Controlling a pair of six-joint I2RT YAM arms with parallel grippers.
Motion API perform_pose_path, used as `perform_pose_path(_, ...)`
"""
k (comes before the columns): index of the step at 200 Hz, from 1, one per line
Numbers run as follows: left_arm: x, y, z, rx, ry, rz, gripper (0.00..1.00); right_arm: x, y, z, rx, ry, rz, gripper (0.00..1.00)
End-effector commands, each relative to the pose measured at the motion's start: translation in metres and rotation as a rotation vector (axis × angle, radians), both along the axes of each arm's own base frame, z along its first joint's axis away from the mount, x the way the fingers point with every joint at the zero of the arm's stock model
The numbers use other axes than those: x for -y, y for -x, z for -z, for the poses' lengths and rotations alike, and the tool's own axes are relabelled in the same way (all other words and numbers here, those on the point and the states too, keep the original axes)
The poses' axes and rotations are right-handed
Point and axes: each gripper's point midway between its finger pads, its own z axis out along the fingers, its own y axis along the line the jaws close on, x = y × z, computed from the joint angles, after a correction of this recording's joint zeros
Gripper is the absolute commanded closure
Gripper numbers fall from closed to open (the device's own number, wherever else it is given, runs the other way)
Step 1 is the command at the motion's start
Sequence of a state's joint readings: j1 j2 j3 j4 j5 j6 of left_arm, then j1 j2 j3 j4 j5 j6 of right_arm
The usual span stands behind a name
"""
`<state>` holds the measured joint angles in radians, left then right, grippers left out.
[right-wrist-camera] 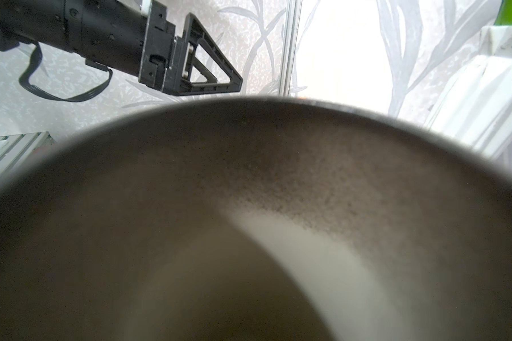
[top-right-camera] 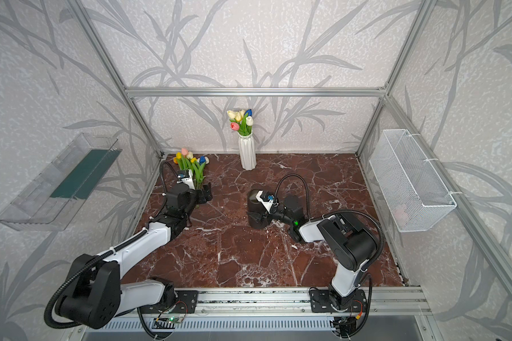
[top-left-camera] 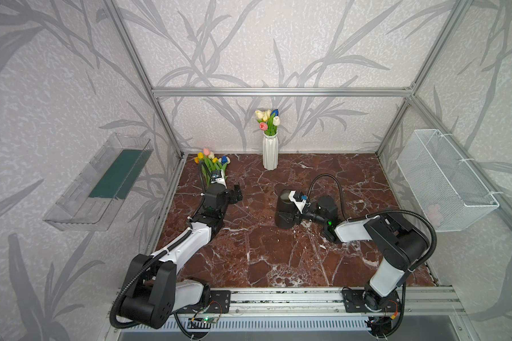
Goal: Arrange the flowers into the vase
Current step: 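Move the black cup toward the table centre with the right gripper, then release the black cup and withdraw the right gripper while left gripper reaches tulips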
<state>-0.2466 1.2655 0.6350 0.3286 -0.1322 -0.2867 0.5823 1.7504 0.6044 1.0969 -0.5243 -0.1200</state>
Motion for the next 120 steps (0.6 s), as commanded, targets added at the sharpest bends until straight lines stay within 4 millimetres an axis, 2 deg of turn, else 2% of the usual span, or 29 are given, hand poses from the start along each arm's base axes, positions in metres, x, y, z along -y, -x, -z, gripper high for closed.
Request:
perform_pose_path(1, -0.001, -0.003, -0.001, -0.012, 0.019, -0.007, 0.1, -0.008, 0.003, -0.044, 0.149, -0.097, -0.028, 0.5)
perform_pose_path(10, -0.002, -0.003, -0.003, -0.011, 0.018, -0.009, 0.1, -0.008, 0.002, -0.042, 0.142, -0.085, -0.024, 0.41)
perform_pose_path(23, -0.003, -0.003, -0.006, -0.007, 0.017, -0.014, 0.1, -0.008, 0.002, -0.041, 0.136, -0.075, -0.017, 0.24)
perform_pose_path(37, -0.005, -0.003, -0.009, 0.0, 0.011, -0.02, 0.09, -0.004, 0.0, -0.042, 0.146, -0.074, 0.007, 0.13)
perform_pose_path(41, -0.006, -0.004, -0.01, 0.0, 0.01, -0.02, 0.09, -0.003, 0.0, -0.042, 0.148, -0.073, 0.012, 0.02)
perform_pose_path(43, -0.006, -0.004, -0.01, -0.002, 0.008, -0.022, 0.09, -0.002, 0.0, -0.042, 0.153, -0.072, 0.015, 0.0)
perform_pose_path(56, -0.01, -0.006, -0.013, -0.007, -0.006, -0.031, 0.09, 0.0, -0.001, -0.038, 0.15, -0.058, 0.029, 0.01)
perform_pose_path(59, -0.012, -0.006, -0.013, -0.011, -0.01, -0.035, 0.08, 0.001, 0.001, -0.048, 0.169, -0.07, 0.031, 0.01)
perform_pose_path(81, -0.024, -0.015, -0.016, -0.026, -0.009, -0.065, 0.08, 0.007, 0.004, -0.055, 0.181, -0.072, 0.05, 0.01)
perform_pose_path(120, -0.052, -0.043, -0.005, -0.134, 0.051, -0.097, 0.08, 0.023, 0.022, -0.079, 0.213, -0.082, 0.07, 0.01)
